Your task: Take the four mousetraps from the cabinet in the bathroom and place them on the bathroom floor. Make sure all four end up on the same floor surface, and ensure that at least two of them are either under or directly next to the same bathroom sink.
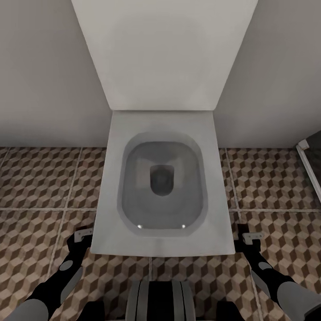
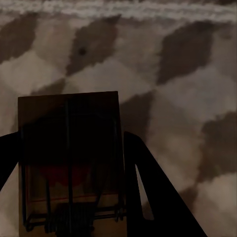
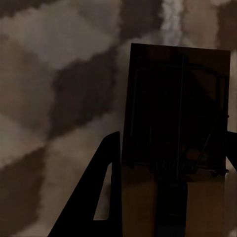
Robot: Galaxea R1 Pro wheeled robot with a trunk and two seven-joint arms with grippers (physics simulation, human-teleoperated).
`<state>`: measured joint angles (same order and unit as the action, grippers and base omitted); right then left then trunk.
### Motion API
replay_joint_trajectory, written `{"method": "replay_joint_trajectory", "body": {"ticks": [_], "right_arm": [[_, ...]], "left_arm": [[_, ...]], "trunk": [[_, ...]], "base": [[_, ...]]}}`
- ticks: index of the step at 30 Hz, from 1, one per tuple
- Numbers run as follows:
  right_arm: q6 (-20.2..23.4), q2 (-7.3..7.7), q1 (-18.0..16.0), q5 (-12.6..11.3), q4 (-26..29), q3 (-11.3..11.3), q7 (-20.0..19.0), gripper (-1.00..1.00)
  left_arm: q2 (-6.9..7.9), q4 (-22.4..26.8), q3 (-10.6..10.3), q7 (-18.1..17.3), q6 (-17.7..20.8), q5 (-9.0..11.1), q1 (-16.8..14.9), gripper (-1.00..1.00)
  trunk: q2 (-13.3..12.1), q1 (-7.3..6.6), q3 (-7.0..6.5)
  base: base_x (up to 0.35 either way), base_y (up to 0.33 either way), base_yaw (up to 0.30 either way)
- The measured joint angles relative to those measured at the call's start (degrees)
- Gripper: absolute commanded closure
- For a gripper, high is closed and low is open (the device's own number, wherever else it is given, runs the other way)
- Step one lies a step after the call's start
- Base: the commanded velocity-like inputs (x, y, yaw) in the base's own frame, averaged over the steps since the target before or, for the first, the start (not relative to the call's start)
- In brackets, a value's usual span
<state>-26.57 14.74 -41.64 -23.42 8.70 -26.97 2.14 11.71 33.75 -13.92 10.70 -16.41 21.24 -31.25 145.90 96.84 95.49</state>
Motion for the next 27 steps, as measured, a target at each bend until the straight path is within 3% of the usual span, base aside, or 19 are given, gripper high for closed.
{"method": "replay_joint_trajectory", "body": {"ticks": [27], "right_arm": [[-0.1,0.52,0.0,-0.1,0.0,0.1,0.0,1.00]], "left_arm": [[0.34,0.0,0.0,0.0,0.0,0.0,0.0,1.00]], "trunk": [[0.0,0.00,0.00]], "base": [[0.000,0.000,0.000]]}}
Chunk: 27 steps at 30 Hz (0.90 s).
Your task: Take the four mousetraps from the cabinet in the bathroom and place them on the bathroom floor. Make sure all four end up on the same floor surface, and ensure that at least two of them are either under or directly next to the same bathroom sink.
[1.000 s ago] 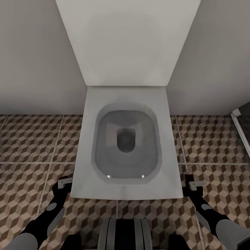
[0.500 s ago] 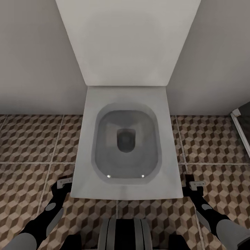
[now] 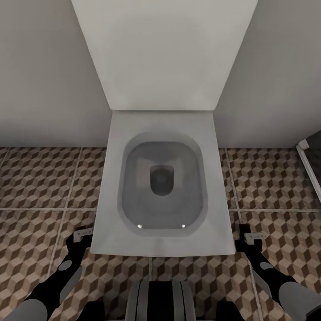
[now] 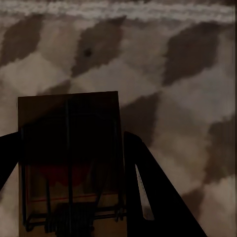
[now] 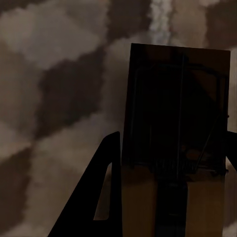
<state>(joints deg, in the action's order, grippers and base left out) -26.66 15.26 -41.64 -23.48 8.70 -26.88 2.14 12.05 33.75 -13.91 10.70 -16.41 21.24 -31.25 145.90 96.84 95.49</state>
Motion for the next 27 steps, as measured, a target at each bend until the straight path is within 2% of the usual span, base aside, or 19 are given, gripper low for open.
{"method": "replay_joint_trajectory", "body": {"ticks": [27], "right_arm": [[0.0,0.01,0.0,0.0,0.0,0.0,0.0,1.00]], "left_arm": [[-0.27,0.0,0.0,0.0,0.0,0.0,0.0,1.00]], "trunk": [[0.0,0.05,0.44]], "base": [[0.000,0.000,0.000]]}}
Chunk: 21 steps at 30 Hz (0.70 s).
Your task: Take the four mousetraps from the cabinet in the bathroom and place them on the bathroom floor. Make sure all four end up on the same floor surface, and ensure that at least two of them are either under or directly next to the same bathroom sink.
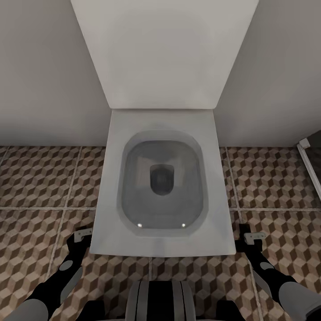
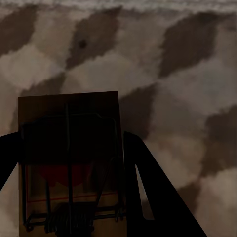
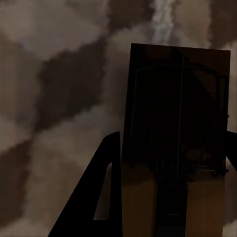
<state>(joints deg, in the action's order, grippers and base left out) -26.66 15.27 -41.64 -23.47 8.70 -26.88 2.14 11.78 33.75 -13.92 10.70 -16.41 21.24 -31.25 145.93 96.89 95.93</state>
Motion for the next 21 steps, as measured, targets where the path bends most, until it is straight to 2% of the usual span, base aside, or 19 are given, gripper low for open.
{"method": "replay_joint_trajectory", "body": {"ticks": [21], "right_arm": [[0.0,0.00,0.0,0.0,0.0,0.0,0.0,1.00]], "left_arm": [[-0.08,0.0,0.0,0.0,0.0,0.0,0.0,1.00]], "trunk": [[0.0,0.00,0.00]], "base": [[0.000,0.000,0.000]]}}
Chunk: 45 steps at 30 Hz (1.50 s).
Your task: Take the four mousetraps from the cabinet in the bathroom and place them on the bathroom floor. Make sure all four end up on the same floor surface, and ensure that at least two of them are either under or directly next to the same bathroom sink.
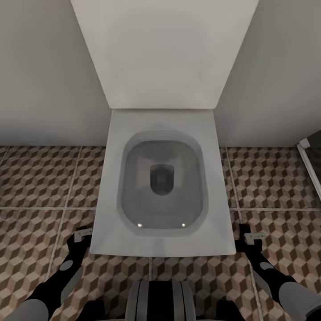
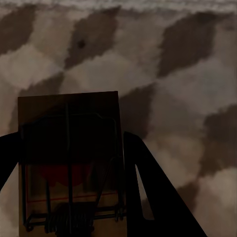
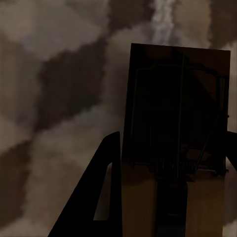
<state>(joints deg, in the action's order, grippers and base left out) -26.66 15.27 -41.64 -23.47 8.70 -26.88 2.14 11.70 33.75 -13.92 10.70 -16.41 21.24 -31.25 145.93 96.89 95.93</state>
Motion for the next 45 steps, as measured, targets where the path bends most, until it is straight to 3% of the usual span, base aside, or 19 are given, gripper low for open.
{"method": "replay_joint_trajectory", "body": {"ticks": [45], "right_arm": [[0.0,0.00,0.0,0.0,0.0,0.0,0.0,1.00]], "left_arm": [[-0.15,0.0,-0.2,0.0,0.0,0.0,0.0,1.00]], "trunk": [[0.0,0.00,0.00]], "base": [[0.000,0.000,0.000]]}}
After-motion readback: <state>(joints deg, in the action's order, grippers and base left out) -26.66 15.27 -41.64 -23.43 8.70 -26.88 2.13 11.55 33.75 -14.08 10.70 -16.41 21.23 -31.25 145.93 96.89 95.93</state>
